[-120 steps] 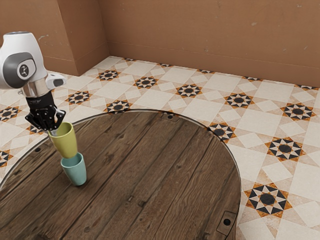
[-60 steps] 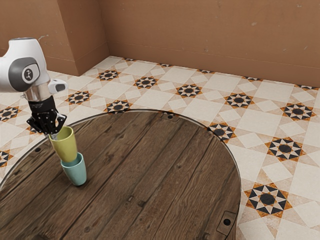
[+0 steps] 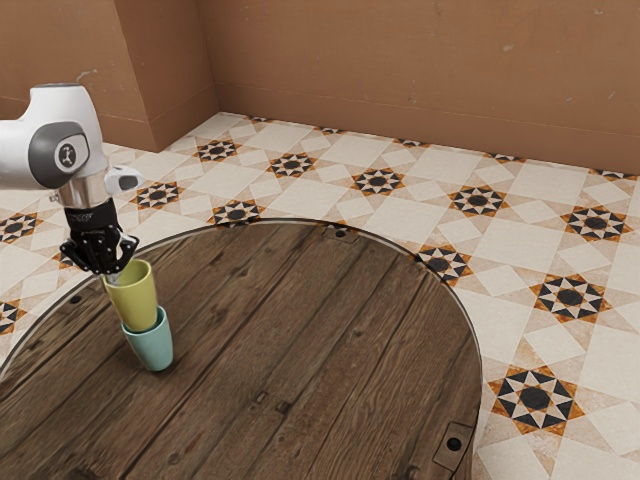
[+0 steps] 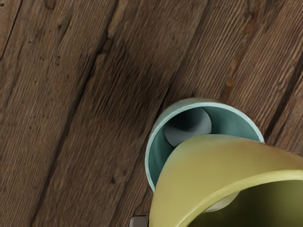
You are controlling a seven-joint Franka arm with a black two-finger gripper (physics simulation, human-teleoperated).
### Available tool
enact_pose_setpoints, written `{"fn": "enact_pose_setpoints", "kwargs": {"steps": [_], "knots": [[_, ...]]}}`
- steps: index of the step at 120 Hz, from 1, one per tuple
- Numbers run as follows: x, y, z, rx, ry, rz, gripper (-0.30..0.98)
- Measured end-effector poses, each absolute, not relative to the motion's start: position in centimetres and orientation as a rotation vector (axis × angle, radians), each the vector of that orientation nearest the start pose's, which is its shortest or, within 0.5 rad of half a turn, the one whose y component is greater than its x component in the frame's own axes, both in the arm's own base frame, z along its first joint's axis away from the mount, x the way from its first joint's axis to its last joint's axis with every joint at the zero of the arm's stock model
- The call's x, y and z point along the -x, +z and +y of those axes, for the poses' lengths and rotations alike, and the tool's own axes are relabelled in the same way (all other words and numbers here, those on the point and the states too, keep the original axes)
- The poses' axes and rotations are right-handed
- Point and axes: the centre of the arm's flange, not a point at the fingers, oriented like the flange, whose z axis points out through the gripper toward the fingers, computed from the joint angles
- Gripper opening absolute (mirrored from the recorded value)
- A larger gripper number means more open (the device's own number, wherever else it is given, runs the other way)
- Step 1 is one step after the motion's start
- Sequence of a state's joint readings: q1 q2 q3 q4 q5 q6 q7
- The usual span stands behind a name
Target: Place the right cup onto the left cup
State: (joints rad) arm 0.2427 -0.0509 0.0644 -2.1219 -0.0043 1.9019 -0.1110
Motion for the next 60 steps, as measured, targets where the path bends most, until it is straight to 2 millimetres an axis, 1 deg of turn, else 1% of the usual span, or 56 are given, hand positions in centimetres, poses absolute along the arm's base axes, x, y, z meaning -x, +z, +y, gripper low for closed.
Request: {"fn": "enact_pose_setpoints", "kwargs": {"steps": [25, 54, 56, 60], "knots": [[-48.9, 41.5, 15.7, 3.082, 0.282, -0.661, -0.10], [-49.4, 40.1, 15.5, 3.082, 0.322, -0.650, -0.10], [-49.5, 40.1, 15.5, 3.081, 0.322, -0.649, -0.09], [-49.5, 40.0, 15.5, 3.080, 0.323, -0.643, -0.02]]}}
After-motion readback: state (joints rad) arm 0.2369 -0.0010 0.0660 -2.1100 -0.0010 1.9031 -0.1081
